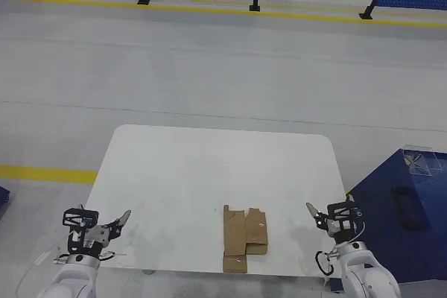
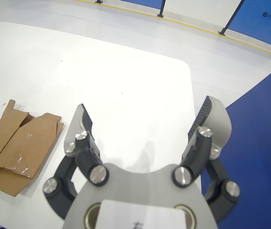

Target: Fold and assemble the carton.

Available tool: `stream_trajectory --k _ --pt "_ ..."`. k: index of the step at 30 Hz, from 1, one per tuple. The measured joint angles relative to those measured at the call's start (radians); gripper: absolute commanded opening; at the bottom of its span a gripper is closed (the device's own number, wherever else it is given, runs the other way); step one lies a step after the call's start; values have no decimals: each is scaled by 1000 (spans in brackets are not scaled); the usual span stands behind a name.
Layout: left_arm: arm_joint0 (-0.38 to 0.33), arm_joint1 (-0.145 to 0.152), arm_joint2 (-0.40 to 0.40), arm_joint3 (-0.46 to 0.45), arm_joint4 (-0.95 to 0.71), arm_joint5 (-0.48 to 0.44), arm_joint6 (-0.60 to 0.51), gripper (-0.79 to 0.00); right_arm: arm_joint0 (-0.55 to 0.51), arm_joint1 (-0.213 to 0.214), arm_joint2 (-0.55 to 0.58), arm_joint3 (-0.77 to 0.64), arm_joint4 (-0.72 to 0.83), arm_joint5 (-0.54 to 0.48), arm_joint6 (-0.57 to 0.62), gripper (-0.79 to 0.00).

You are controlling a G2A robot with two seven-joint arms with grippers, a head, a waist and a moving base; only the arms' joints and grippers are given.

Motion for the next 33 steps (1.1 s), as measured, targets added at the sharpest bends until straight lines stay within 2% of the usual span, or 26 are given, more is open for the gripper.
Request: stream_trajectory --k 10,13,16,19,21,23,26,29,33 --pt "0 0 0 0 0 0 0 0 -1 0 1 4 -4 0 4 0" --pt "0 0 0 0 0 0 0 0 12 -3 0 6 -4 -17 64 0" --pt "0 0 0 0 0 0 0 0 32 -6 25 43 182 -164 110 0" --pt "0 0 0 0 0 0 0 0 67 -8 19 115 540 -332 245 0" --pt "0 0 0 0 0 0 0 0 105 -6 12 180 815 -416 405 0" --pt "0 0 0 0 0 0 0 0 161 -1 11 264 1109 -435 613 0" --pt "0 0 0 0 0 0 0 0 256 10 14 386 1429 -336 888 0" --pt "0 0 0 0 0 0 0 0 322 15 -1 478 1537 -321 1021 0" --pt "0 0 0 0 0 0 0 0 371 19 -32 552 1489 -360 1096 0"
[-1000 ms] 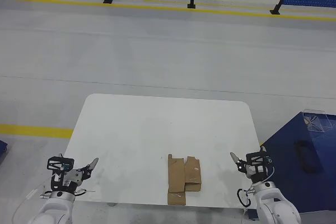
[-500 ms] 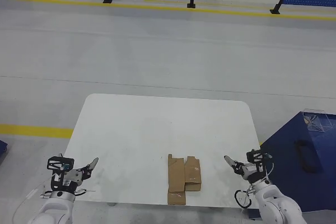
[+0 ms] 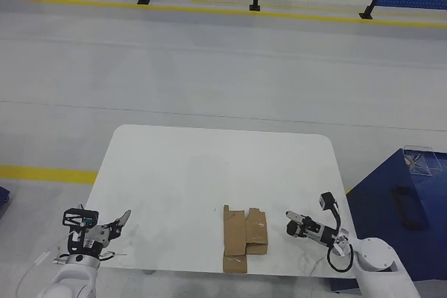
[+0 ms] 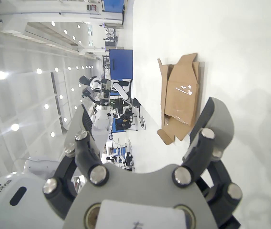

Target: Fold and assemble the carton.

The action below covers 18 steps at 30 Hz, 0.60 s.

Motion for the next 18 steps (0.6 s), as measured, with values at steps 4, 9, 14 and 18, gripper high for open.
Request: stream_trajectory --k 4,9,14,18 --pt "0 0 0 0 0 0 0 0 38 2 -37 48 -51 -79 26 0" --pt "0 0 0 0 0 0 0 0 81 -4 -106 111 -80 -102 21 -49" --pt "0 0 0 0 0 0 0 0 139 -16 -187 182 -102 -73 15 -132" --pt "0 0 0 0 0 0 0 0 177 -25 -236 231 -106 -70 1 -274"
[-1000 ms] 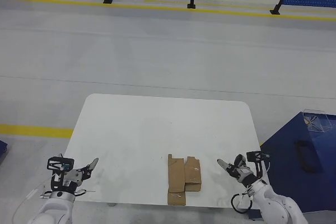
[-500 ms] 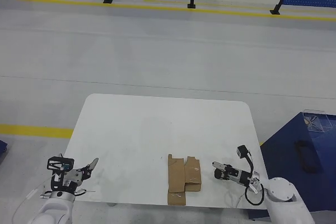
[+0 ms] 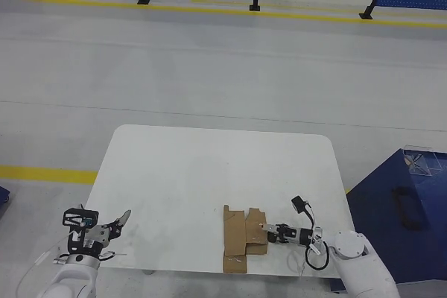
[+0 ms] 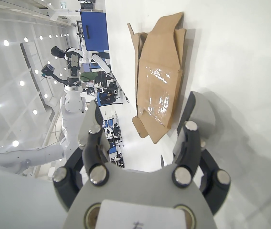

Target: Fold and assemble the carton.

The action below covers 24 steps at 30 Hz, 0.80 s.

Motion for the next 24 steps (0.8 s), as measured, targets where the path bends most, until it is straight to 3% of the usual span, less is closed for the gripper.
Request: stream_trajectory --k 6,7,9,10,11,17,24 --pt "0 0 0 0 0 0 0 0 37 -10 -52 63 -7 -12 -24 -299" --pt "0 0 0 0 0 0 0 0 41 -11 -59 70 -6 -15 -28 -403" --pt "0 0 0 0 0 0 0 0 51 -15 -73 84 -6 -25 -38 -483" --pt "0 0 0 0 0 0 0 0 54 -16 -79 89 -6 -30 -43 -690" --pt "0 0 0 0 0 0 0 0 58 -18 -86 96 -4 -37 -48 -785" --pt "0 0 0 0 0 0 0 0 74 -24 -109 136 48 -79 -40 -785" --pt "0 0 0 0 0 0 0 0 84 -28 -102 107 258 -93 121 -785"
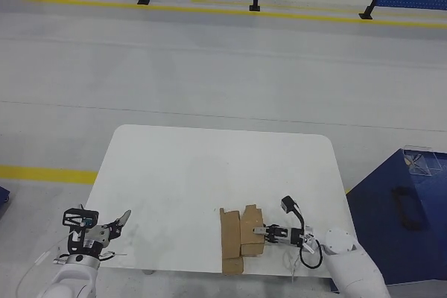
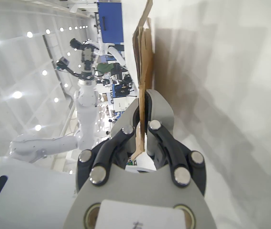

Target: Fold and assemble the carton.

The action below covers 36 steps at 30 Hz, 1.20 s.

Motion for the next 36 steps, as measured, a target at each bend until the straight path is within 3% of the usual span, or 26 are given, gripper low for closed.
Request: stream_trajectory --k 4,6,11,14,18,21,36 --pt "0 0 0 0 0 0 0 0 -31 10 48 -160 149 -8 71 -785" --pt "0 0 0 0 0 0 0 0 -64 20 85 -304 208 20 80 -785" --pt "0 0 0 0 0 0 0 0 -155 40 178 -740 237 128 6 -785" --pt "0 0 0 0 0 0 0 0 -181 48 221 -960 320 205 27 -785" --pt "0 0 0 0 0 0 0 0 -223 55 295 -1148 282 220 -55 -785" --pt "0 0 0 0 0 0 0 0 -257 58 318 -1224 258 238 -83 -785" --pt "0 0 0 0 0 0 0 0 -259 58 318 -1226 258 240 -80 -785"
